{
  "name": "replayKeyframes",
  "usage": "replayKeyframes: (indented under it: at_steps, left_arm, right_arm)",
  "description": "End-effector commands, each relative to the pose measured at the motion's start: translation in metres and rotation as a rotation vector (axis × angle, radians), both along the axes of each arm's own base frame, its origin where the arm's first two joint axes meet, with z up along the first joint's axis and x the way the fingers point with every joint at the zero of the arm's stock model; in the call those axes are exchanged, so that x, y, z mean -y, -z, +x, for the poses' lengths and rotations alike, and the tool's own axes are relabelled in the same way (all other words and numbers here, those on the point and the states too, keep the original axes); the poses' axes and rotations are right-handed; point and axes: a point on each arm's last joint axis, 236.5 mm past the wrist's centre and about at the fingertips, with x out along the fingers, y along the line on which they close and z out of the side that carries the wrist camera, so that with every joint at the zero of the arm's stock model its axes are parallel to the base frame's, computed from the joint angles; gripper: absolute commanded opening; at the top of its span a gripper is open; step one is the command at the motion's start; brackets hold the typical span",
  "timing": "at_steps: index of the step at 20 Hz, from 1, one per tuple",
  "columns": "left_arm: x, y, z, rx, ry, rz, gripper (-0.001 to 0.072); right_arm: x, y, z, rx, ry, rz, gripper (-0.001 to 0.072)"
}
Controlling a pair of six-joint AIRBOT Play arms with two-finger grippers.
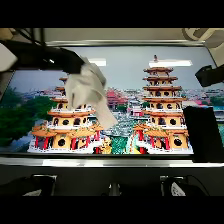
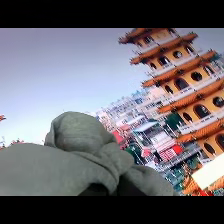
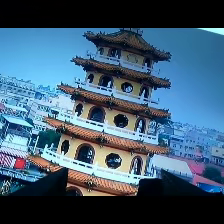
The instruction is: Fold the shirts.
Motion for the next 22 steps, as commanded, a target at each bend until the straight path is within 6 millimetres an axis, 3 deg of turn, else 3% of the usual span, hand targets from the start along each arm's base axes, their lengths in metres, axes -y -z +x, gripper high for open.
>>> replayKeyframes:
  at_steps: [1,3,5,6,7,8,10,13,15,18,19,20,22]
  left_arm:
    - [0.045,0.085,-0.045,-0.157,0.126,0.113,0.0025]
    - [0.045,0.165,-0.063,-0.326,0.094,0.179,0.0025]
    - [0.041,0.226,-0.075,-0.460,0.020,0.193,0.0067]
    - [0.042,0.242,-0.084,-0.520,0.011,0.185,0.0340]
    - [0.044,0.249,-0.091,-0.569,0.012,0.182,0.0696]
    - [0.035,0.247,-0.093,-0.589,0.013,0.210,0.0720]
    - [-0.009,0.228,-0.077,-0.550,-0.034,0.303,0.0720]
    - [-0.095,0.199,-0.043,-0.478,-0.214,0.364,0.0720]
    - [-0.119,0.207,-0.040,-0.553,-0.287,0.304,0.0720]
    - [-0.105,0.249,-0.053,-0.719,-0.292,0.138,0.0720]
    - [-0.095,0.259,-0.059,-0.747,-0.258,0.101,0.0676]
    - [-0.088,0.263,-0.062,-0.751,-0.234,0.076,0.0535]
    - [-0.081,0.254,-0.061,-0.738,-0.202,0.046,0.0513]
  right_arm:
    - [-0.010,0.020,-0.055,-0.193,-0.028,0.009,0.0622]
    - [-0.013,0.043,-0.062,-0.286,-0.044,0.024,0.0622]
    - [-0.019,0.071,-0.058,-0.347,-0.059,0.065,0.0623]
    - [-0.025,0.089,-0.056,-0.387,-0.081,0.095,0.0624]
    - [-0.033,0.108,-0.056,-0.434,-0.110,0.127,0.0627]
    - [-0.041,0.129,-0.058,-0.488,-0.142,0.164,0.0636]
    - [-0.050,0.170,-0.068,-0.600,-0.174,0.214,0.0672]
    - [-0.062,0.227,-0.092,-0.739,-0.183,0.281,0.0671]
    - [-0.082,0.253,-0.104,-0.774,-0.220,0.323,0.0670]
    - [-0.114,0.283,-0.116,-0.813,-0.312,0.277,0.0671]
    - [-0.124,0.288,-0.117,-0.822,-0.341,0.264,0.0672]
    - [-0.131,0.290,-0.115,-0.815,-0.360,0.252,0.0672]
    - [-0.142,0.293,-0.108,-0.778,-0.384,0.232,0.0675]
